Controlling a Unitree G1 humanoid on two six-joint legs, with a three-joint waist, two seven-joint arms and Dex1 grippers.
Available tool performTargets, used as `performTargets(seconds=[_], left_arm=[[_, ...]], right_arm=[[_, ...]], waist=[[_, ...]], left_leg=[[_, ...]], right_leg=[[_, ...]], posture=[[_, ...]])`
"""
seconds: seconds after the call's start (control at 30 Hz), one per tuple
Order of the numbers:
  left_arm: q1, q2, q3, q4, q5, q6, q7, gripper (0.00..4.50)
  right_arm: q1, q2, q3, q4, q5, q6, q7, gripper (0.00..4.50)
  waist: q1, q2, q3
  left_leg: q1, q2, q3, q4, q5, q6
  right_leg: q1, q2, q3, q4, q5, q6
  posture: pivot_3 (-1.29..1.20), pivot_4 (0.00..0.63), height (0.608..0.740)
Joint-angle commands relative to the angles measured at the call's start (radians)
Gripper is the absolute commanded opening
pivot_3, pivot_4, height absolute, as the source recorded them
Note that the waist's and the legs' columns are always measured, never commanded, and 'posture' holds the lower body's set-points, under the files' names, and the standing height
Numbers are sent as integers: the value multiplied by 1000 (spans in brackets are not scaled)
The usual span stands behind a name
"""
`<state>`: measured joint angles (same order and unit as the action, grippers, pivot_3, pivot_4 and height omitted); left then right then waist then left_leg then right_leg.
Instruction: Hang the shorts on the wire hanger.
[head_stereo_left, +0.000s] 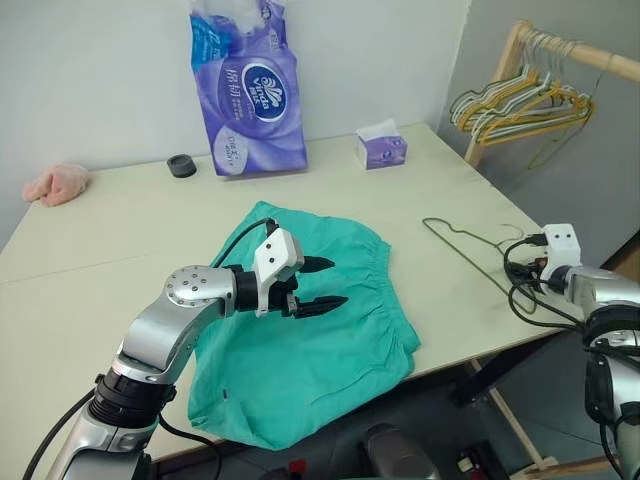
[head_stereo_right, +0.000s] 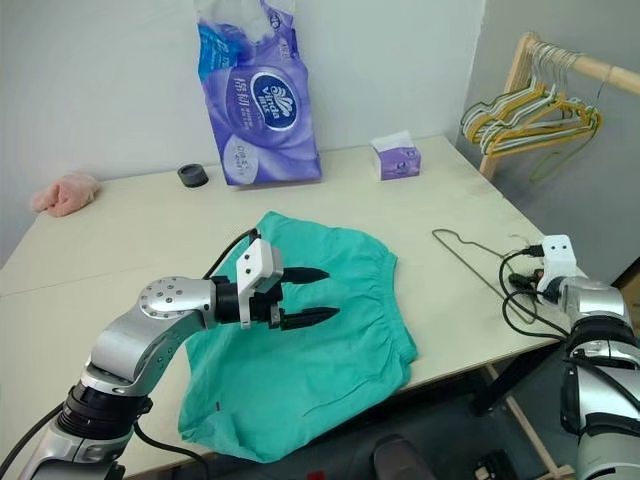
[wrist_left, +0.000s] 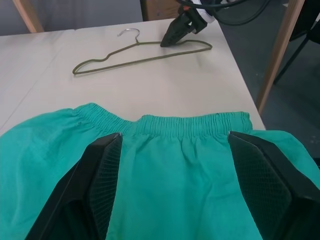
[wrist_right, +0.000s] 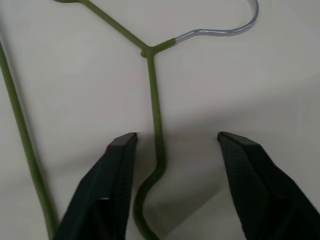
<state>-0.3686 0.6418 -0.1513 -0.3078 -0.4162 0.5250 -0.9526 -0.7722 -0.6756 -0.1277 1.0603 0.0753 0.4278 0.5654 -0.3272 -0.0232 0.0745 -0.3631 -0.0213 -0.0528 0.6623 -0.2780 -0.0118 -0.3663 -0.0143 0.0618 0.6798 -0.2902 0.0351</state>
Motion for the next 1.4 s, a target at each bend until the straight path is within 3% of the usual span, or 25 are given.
performTargets(seconds=[0.03, 0.17, 0.2, 0.47, 0.6, 0.9, 1.17, 1.4], left_arm=[[-6, 8, 16, -39, 8, -20, 4, 3559], [2, 6, 21, -46, 12, -19, 17, 3559], [7, 8, 28, -45, 11, -16, 22, 3559], [22, 52, 82, 79, 55, -7, 71, 3559], [7, 58, 128, 146, 80, -35, 104, 4427], [-125, 33, 250, 338, 77, -20, 206, 4467], [-164, 61, 259, 367, -25, 73, 67, 4467], [-180, 104, 157, 402, 21, 77, -45, 4467]], right_arm=[[22, 38, 16, 60, -16, 49, -2, 1550], [41, 50, 28, 52, -37, 16, -19, 163], [45, 52, 27, 41, -39, 1, -26, 20], [73, 15, 84, -154, -83, -163, 35, 20], [83, -2, 90, -274, -90, -216, 41, 0], [115, -15, 162, -588, -171, -393, 41, 0], [86, -1, 246, -725, -219, -627, 93, 0], [33, 55, 372, -852, -228, -832, 204, 0]], waist=[[2, -5, -5], [7, -11, -12], [9, -12, -13], [12, -10, -12], [12, -2, -7], [18, 1, -6], [15, 2, -6], [0, 2, -5]], left_leg=[[0, 0, 0, 0, 0, 0], [1, 0, -1, 0, -1, 0], [2, 0, -1, 0, -1, 0], [6, 0, -1, 0, -3, 2], [5, -1, -1, 0, -3, 2], [-2, -2, -1, 1, -3, 2], [-2, -2, -1, 1, -3, 2], [-2, -2, -2, 0, -3, 2]], right_leg=[[1, 0, 0, 0, 0, 0], [3, -2, -1, -2, 0, 0], [4, -3, -1, -3, 0, 0], [9, -4, -1, -6, -1, 2], [7, -5, -1, -5, -1, 2], [-3, -7, -1, 1, 0, 4], [-3, -7, -1, 1, 0, 4], [-3, -7, -1, 1, 0, 4]], posture=[[-300, 46, 740], [-284, 42, 740], [-284, 42, 740], [-293, 35, 740], [-293, 35, 740], [-310, 27, 740], [-311, 33, 740], [-311, 32, 740]])
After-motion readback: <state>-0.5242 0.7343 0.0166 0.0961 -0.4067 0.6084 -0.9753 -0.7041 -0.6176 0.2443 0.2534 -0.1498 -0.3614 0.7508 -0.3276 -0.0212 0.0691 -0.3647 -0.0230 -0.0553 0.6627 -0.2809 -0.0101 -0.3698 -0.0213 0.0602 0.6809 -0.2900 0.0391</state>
